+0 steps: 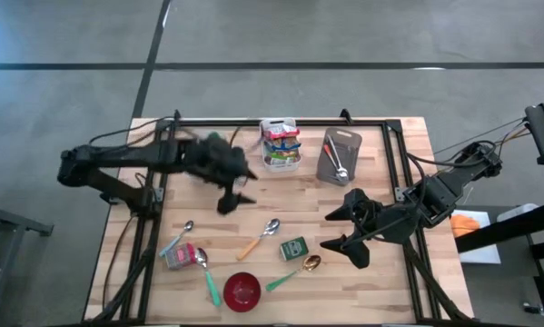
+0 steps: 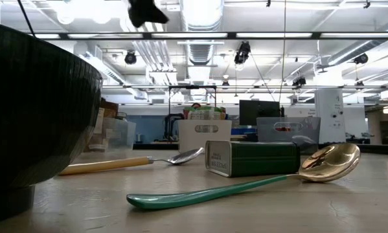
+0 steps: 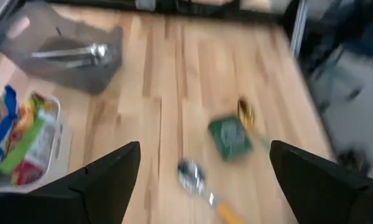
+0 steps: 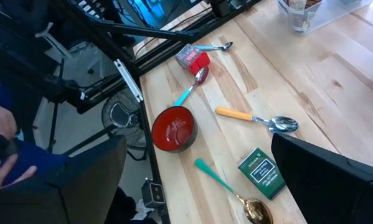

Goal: Pick & Place Food Item
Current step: Put the light blue spoon into the black bin

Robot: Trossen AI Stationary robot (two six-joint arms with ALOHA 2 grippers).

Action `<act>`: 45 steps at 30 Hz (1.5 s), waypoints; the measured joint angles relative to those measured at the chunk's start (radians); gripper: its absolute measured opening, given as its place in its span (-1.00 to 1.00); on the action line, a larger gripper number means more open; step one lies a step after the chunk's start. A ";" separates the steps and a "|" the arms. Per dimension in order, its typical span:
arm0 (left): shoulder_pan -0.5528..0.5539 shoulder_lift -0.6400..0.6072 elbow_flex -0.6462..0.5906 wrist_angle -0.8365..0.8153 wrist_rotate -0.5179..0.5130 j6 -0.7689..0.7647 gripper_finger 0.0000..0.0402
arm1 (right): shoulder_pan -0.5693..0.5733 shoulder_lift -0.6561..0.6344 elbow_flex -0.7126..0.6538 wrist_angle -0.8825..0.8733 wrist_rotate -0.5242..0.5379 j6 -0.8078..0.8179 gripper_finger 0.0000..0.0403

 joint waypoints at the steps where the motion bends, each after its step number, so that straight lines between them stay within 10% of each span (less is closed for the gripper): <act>1: -0.037 -0.003 0.000 -0.036 -0.037 0.013 0.79 | 0.000 0.000 0.000 0.000 0.000 0.000 0.97; 16: -0.281 0.002 -0.026 -0.665 -0.221 -0.564 0.79 | 0.000 0.000 0.000 0.000 0.000 0.000 0.97; 45: -0.478 -0.099 -0.722 -0.269 0.002 -1.022 0.20 | 0.000 0.000 0.000 0.000 0.000 0.000 0.97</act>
